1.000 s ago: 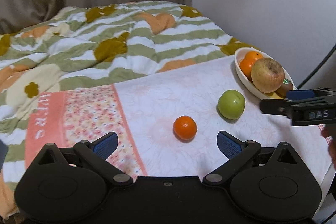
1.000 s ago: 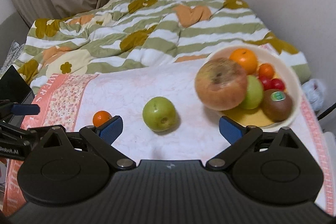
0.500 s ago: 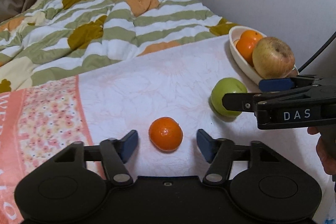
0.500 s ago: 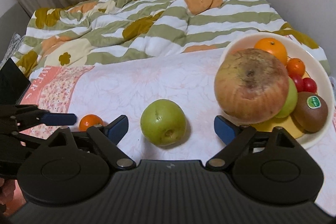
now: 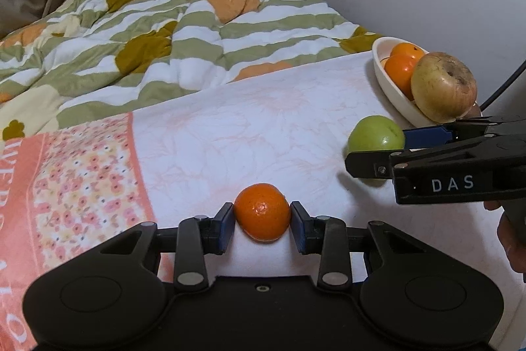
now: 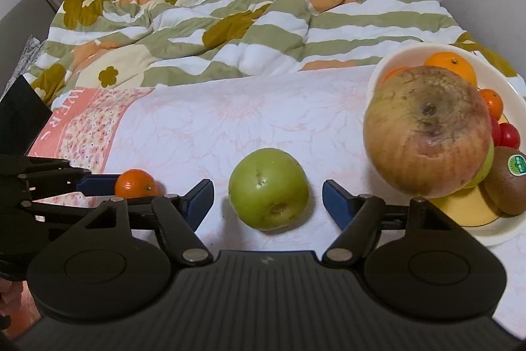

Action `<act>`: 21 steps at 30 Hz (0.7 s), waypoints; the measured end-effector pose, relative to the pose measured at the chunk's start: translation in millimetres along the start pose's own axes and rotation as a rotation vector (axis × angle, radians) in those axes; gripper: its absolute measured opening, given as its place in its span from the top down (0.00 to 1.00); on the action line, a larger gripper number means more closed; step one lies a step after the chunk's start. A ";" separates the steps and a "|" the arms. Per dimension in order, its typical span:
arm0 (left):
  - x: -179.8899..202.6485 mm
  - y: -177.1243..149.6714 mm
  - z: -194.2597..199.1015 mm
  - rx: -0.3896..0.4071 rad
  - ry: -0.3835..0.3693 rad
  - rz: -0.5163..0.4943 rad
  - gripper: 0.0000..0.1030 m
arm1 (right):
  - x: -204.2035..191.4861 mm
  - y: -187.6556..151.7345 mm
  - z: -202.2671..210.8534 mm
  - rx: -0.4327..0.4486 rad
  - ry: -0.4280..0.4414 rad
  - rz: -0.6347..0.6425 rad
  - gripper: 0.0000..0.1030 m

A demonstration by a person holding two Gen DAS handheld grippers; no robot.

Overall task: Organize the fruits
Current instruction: 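Grasp the tangerine with the left gripper while the right grasps the green apple, then carry the tangerine with the left and the green apple with the right to the bowl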

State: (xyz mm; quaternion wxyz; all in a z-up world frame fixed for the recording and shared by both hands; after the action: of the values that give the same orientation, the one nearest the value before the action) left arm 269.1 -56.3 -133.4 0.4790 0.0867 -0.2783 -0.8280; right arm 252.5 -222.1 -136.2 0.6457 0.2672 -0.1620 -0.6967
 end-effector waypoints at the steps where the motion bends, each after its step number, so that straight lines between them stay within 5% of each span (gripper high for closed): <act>1: -2.3 -1.5 1.7 0.000 0.003 0.008 0.61 | -0.1 -0.3 -1.2 -0.002 0.002 0.000 0.19; 6: -12.8 -8.6 13.1 0.015 0.011 0.051 0.61 | -2.1 0.1 -4.7 -0.012 -0.014 0.004 0.33; 21: -10.2 -10.7 81.4 0.149 0.018 0.101 0.61 | -27.7 -4.4 40.8 0.053 -0.012 0.064 0.33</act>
State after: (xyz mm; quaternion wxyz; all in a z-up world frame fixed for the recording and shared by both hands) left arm 233.1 -12.9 -72.9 0.5149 0.1154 -0.3391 -0.7788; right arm 225.9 -199.2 -101.4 0.6594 0.2747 -0.1927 -0.6728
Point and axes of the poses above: each gripper's, at about its wrist camera, not at the fingertips, and z roughly against the way its jaws point, x to its right, y to its top, the point moved 2 cm from there along -z, roughly the way its jaws point
